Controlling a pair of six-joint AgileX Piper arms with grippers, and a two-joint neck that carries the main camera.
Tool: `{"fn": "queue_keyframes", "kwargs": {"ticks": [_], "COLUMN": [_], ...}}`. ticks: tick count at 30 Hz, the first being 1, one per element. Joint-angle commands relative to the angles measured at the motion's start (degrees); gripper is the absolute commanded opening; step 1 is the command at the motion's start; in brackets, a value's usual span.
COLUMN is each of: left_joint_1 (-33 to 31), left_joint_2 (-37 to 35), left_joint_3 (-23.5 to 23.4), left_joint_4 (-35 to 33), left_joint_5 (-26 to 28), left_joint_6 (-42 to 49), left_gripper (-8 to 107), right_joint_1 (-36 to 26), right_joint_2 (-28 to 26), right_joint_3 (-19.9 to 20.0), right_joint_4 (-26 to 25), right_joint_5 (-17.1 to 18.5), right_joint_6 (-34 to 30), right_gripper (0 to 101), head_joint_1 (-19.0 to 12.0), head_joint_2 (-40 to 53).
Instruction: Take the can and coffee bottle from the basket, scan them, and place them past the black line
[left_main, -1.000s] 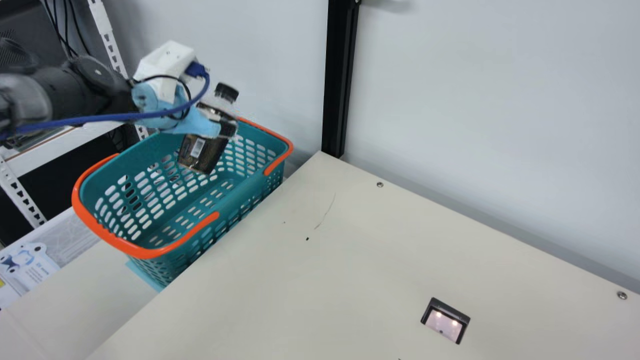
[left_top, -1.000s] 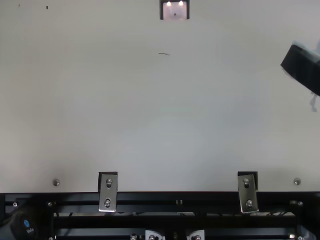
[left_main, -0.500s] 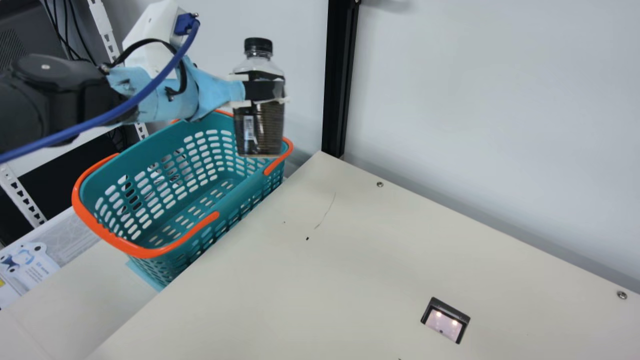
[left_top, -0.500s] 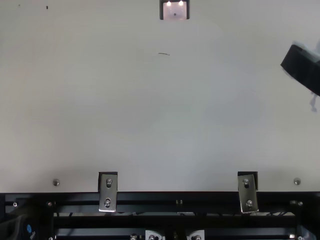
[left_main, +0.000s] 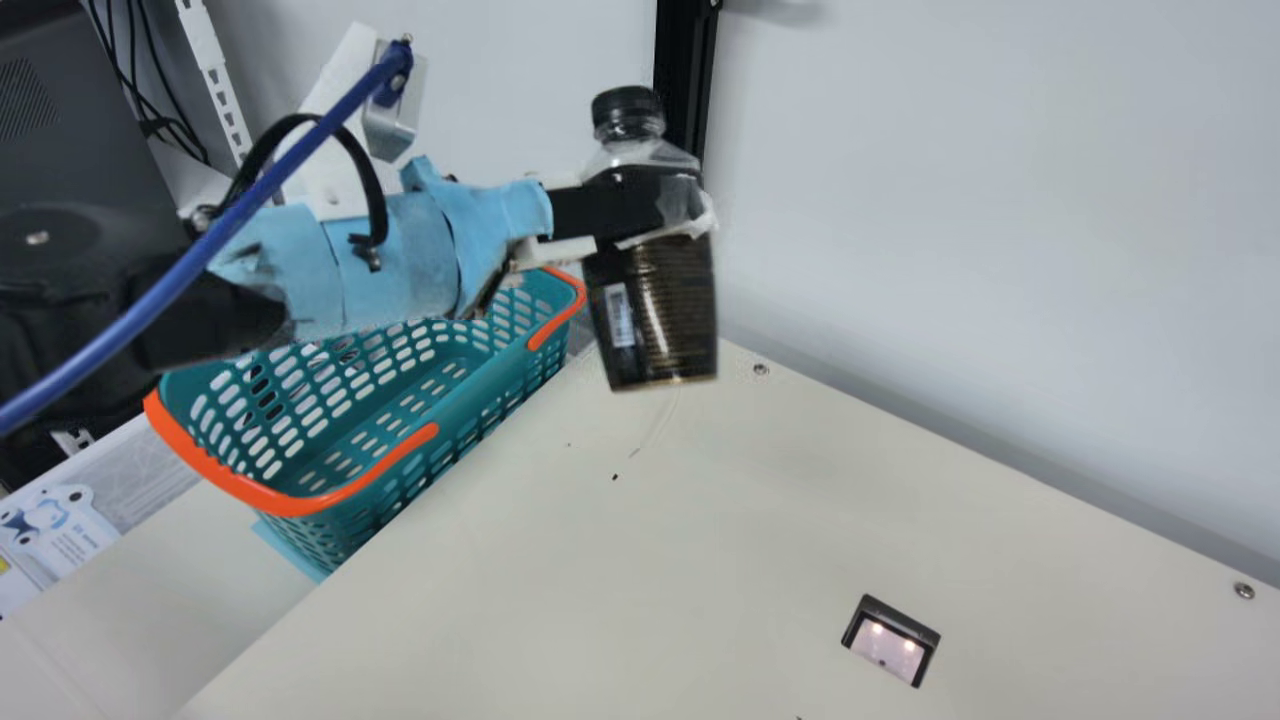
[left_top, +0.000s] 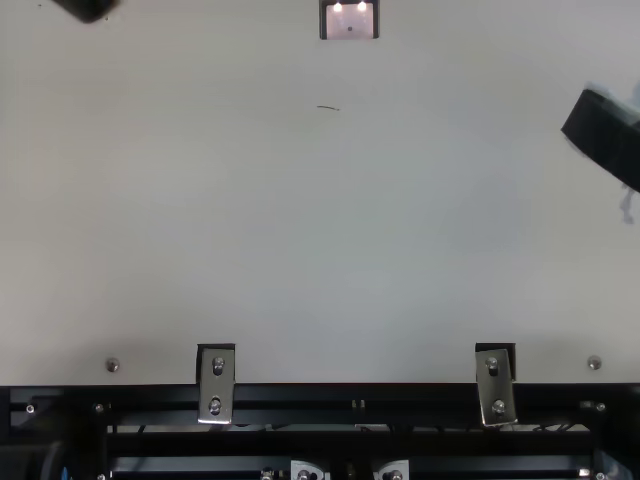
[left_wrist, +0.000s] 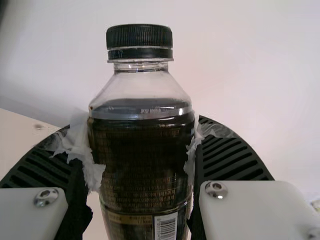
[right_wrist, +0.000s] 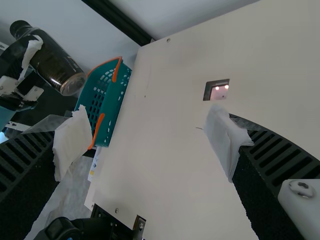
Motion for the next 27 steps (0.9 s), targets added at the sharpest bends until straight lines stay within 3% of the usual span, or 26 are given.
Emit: {"fn": "queue_keyframes", "kwargs": {"ticks": [1,14,27], "left_joint_1": [-4.31,-19.05,-26.49], "left_joint_2": [-0.37,-0.15,-0.3], "left_joint_3": [0.0,-1.68,-2.81], "left_joint_4": [-0.54,-6.03,-12.01], "left_joint_5": [-1.02,-7.56,-10.93], "left_joint_6": [-2.0,-4.7,-2.06], "left_gripper": [10,10,10], "right_joint_1": [0.0,0.0,0.0], "right_joint_2": [0.0,0.0,0.0], "right_joint_3": [0.0,0.0,0.0], "right_joint_4": [0.0,0.0,0.0], "right_joint_5": [0.0,0.0,0.0], "right_joint_6": [0.0,0.0,0.0], "right_gripper": [101,101,101], "head_joint_1": [-0.9,1.85,-1.07], "head_joint_2": [-1.03,-20.18,-36.05]}}
